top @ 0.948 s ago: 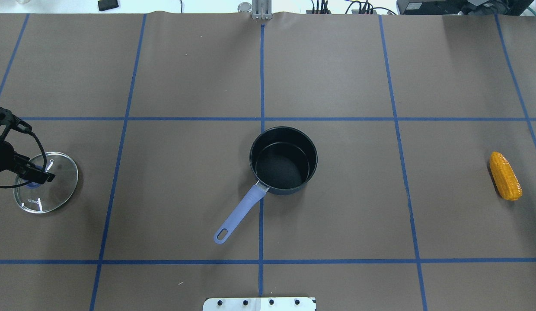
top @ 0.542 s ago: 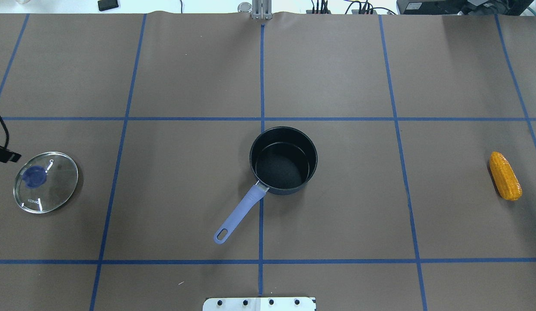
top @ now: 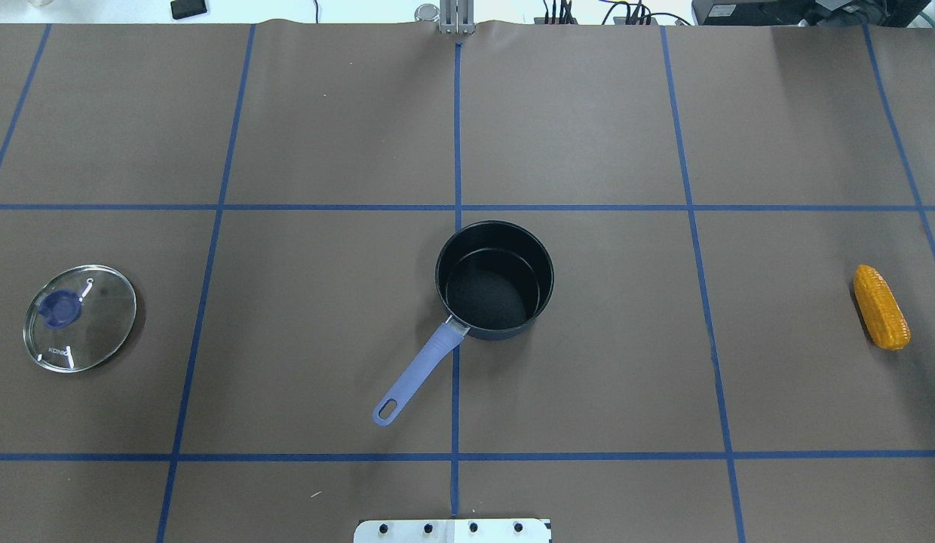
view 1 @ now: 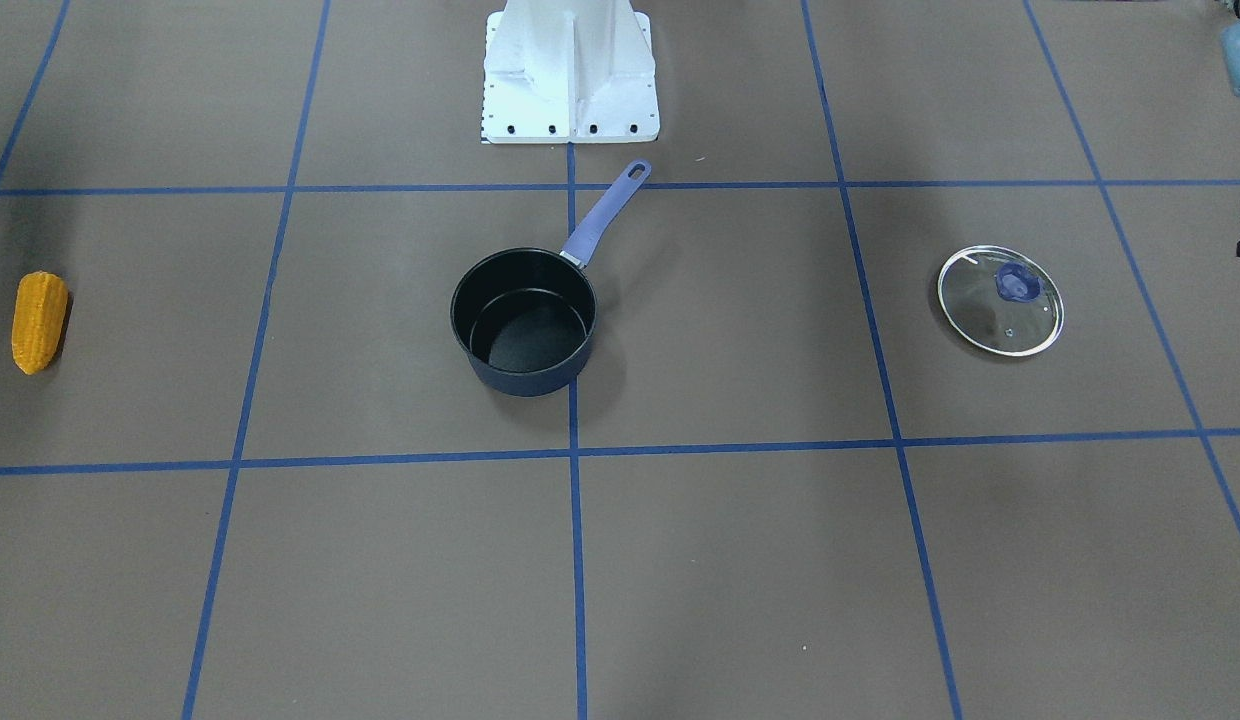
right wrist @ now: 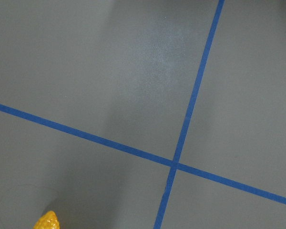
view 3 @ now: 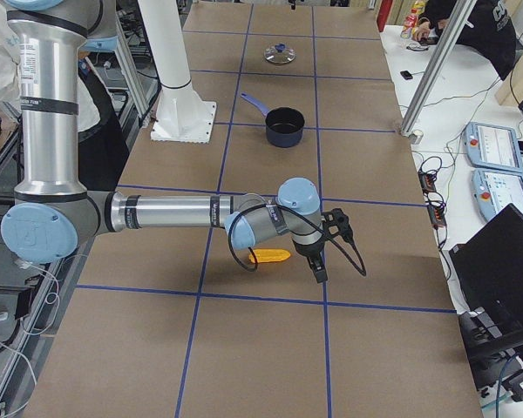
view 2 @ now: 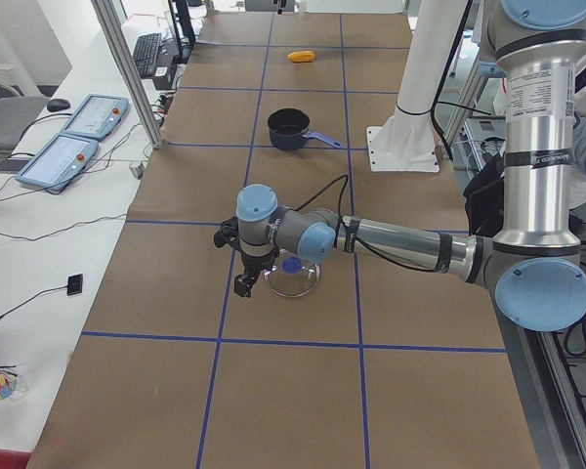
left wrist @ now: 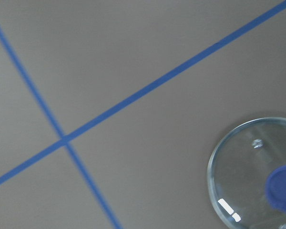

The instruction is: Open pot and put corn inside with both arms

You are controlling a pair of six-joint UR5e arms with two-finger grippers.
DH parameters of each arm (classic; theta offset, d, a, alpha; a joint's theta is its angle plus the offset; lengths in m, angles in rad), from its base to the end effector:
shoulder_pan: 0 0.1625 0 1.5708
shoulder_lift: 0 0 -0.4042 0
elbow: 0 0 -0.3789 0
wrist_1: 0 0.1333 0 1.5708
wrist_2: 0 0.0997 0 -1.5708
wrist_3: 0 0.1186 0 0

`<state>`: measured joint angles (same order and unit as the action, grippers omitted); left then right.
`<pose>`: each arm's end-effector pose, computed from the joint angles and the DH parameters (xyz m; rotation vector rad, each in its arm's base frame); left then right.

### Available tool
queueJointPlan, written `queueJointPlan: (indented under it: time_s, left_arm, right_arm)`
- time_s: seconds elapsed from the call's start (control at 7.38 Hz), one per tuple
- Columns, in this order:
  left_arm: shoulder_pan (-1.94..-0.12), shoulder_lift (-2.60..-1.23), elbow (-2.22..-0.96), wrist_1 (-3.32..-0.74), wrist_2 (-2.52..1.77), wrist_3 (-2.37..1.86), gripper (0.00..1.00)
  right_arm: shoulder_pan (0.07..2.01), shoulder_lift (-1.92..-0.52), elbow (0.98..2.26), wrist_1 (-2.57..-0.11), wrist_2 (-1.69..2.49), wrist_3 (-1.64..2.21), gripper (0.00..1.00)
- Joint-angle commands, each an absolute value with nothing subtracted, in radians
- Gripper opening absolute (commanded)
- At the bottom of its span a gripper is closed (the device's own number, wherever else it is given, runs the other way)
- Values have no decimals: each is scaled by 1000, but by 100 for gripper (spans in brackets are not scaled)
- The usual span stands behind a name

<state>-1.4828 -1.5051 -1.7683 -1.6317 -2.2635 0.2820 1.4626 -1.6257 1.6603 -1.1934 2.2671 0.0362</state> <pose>-0.0165 -0.4677 0.5865 0.2528 0.6745 0.4207 0.0046 -0.4876 0.5964 0.3450 -0.7137 -0.2116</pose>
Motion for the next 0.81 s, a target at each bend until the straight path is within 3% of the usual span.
queueJointPlan:
  time_s: [0.0,0.68]
  left_arm:
    - [-1622,-1512,-1703,-1590,-2267,319,99]
    - [-1621,-1503,-1657,-1595,-2264,304,99]
  right_arm:
    - [1441,-1623,1673,-1190,2293,75,100]
    - [1157,-1741,1694,-825,2147,608,100]
